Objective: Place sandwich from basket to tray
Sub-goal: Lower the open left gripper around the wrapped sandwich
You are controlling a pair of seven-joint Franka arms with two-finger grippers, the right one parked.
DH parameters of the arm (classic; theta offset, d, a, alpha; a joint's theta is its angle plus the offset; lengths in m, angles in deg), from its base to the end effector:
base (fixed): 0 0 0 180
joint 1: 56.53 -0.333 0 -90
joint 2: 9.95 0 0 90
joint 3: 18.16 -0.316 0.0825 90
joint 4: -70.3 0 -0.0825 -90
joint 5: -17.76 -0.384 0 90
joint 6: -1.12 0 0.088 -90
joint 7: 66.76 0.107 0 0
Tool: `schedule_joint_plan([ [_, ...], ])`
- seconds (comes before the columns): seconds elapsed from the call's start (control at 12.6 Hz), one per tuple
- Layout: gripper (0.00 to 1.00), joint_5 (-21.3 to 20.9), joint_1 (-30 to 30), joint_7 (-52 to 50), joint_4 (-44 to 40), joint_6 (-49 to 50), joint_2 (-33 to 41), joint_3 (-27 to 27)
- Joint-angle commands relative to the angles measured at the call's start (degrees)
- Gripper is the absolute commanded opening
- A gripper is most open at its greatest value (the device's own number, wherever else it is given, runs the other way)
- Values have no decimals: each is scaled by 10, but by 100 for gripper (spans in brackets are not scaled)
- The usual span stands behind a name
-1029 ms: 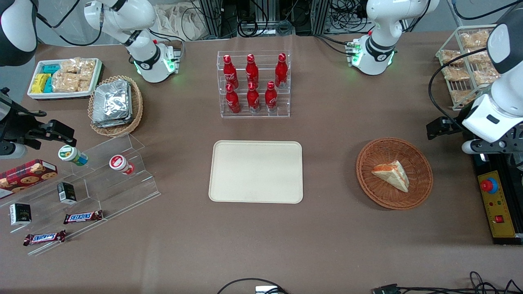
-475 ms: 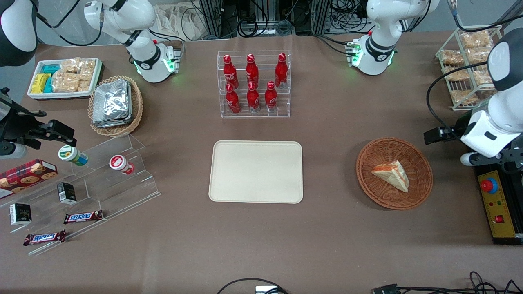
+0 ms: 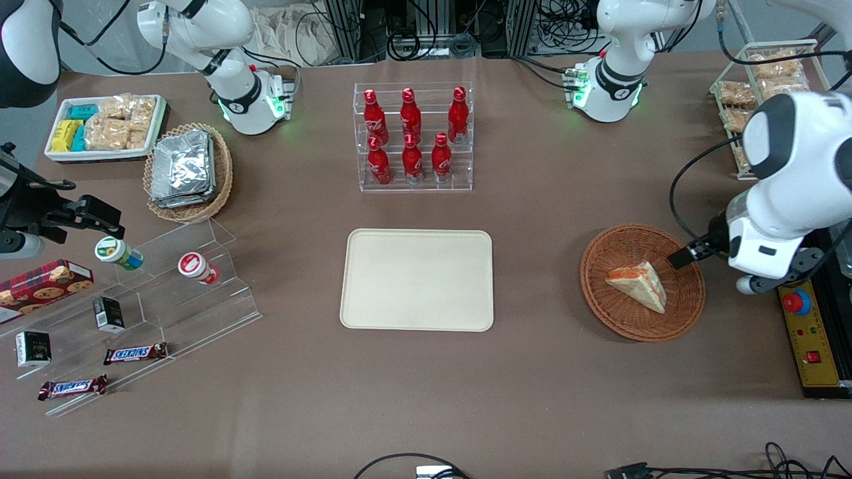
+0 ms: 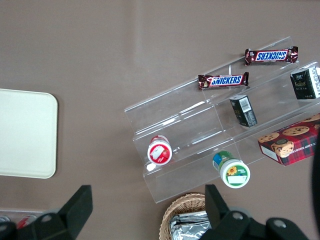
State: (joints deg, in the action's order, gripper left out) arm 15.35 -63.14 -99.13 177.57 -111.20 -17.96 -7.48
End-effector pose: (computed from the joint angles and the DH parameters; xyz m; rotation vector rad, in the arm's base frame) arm 0.5893 -0.0355 0.4350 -3.0250 -0.7373 0.0664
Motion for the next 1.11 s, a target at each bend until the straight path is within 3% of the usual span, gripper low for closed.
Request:
schedule_joint_plan([
  [0.0,100,-4,-1,-40,84,-81,18,0],
  [0.32,100,-5,-5,-44,155,-171,7,-1],
  [1.03,100,-5,-6,-120,167,-245,-65,-1],
])
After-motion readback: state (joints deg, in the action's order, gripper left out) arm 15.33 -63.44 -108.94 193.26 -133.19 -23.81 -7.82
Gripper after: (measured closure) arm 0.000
